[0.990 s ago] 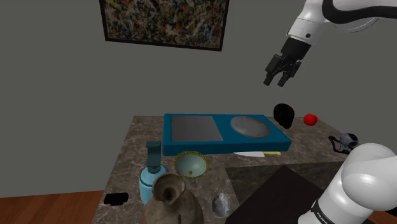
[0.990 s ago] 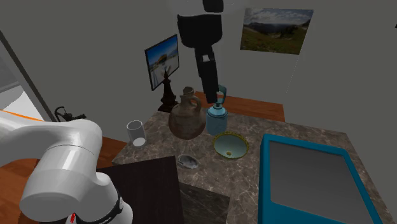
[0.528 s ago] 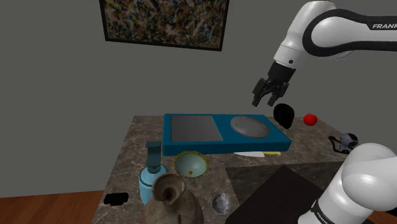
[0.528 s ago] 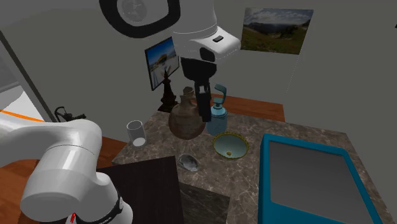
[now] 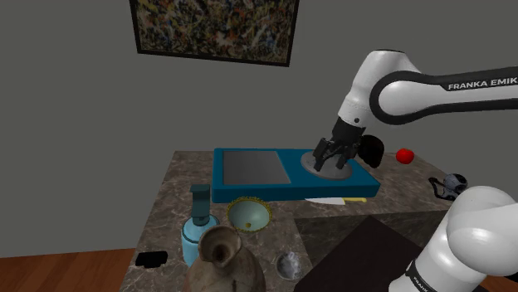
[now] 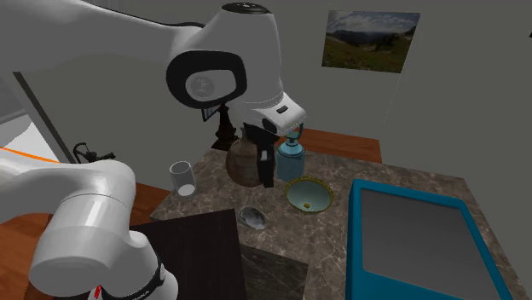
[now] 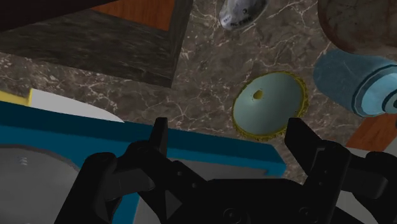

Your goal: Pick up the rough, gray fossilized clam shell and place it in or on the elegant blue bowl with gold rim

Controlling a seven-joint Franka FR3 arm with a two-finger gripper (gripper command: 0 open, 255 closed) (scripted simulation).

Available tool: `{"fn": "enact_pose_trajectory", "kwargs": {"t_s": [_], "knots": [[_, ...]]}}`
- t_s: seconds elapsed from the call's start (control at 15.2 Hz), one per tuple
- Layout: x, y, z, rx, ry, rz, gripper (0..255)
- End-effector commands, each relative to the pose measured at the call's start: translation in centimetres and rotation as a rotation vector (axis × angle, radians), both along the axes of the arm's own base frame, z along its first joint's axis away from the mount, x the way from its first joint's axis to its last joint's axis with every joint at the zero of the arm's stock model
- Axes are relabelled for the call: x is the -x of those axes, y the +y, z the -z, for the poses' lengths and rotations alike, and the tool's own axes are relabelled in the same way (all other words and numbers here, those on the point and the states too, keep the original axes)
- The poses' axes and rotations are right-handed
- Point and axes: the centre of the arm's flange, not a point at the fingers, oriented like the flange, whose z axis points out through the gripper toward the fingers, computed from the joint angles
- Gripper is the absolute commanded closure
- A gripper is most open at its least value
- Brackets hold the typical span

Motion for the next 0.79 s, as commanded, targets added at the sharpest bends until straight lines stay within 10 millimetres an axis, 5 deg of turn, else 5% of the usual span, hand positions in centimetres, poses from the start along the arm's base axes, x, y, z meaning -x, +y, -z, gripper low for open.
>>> {"fn": "enact_pose_trajectory", "kwargs": {"t_s": [0.0,0.73], "knots": [[-0.3,1.0,2.5,-0.001,0.008,0.015,0],[-0.6,6.6,15.9,-0.004,0.064,0.088,0]]}}
